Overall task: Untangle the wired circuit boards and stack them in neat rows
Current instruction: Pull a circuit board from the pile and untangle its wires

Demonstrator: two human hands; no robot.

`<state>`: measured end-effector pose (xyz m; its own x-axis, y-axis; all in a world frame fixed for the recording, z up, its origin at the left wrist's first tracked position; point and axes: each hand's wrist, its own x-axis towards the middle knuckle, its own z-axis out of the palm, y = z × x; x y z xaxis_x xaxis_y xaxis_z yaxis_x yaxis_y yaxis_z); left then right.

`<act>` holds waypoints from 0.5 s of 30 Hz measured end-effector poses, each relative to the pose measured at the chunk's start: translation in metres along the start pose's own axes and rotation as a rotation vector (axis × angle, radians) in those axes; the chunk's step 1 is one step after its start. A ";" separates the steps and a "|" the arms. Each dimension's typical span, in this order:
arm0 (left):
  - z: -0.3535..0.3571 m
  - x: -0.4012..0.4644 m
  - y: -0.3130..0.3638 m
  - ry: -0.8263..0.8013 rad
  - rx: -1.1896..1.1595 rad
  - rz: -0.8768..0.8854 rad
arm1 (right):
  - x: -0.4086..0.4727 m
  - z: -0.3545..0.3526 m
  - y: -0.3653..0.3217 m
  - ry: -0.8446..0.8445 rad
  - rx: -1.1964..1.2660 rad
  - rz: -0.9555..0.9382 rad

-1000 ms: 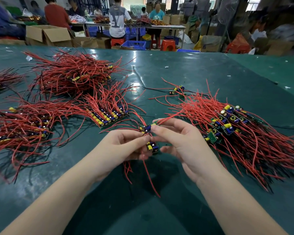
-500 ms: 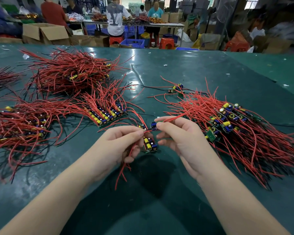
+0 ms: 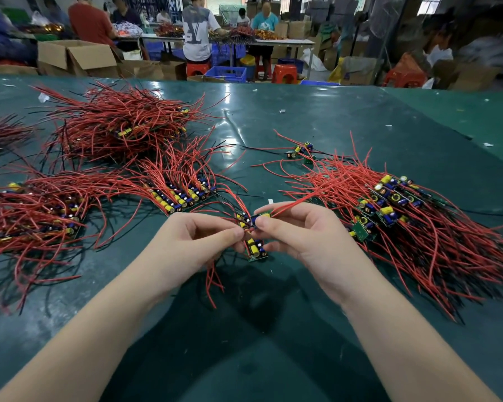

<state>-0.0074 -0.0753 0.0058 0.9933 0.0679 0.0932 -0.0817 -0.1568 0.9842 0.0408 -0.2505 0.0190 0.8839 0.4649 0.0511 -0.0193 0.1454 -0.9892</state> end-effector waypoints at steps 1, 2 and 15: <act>-0.001 0.000 0.000 -0.010 0.074 0.022 | 0.000 0.000 0.000 -0.008 -0.033 -0.004; -0.002 0.000 -0.001 -0.026 0.144 0.046 | 0.000 -0.001 0.001 -0.016 -0.067 -0.007; -0.002 -0.003 0.000 -0.212 0.490 0.114 | 0.000 -0.007 -0.002 -0.152 -0.314 0.060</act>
<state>-0.0105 -0.0734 0.0059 0.9792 -0.1686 0.1126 -0.1923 -0.5959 0.7797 0.0437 -0.2568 0.0203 0.8056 0.5924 -0.0117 0.0966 -0.1509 -0.9838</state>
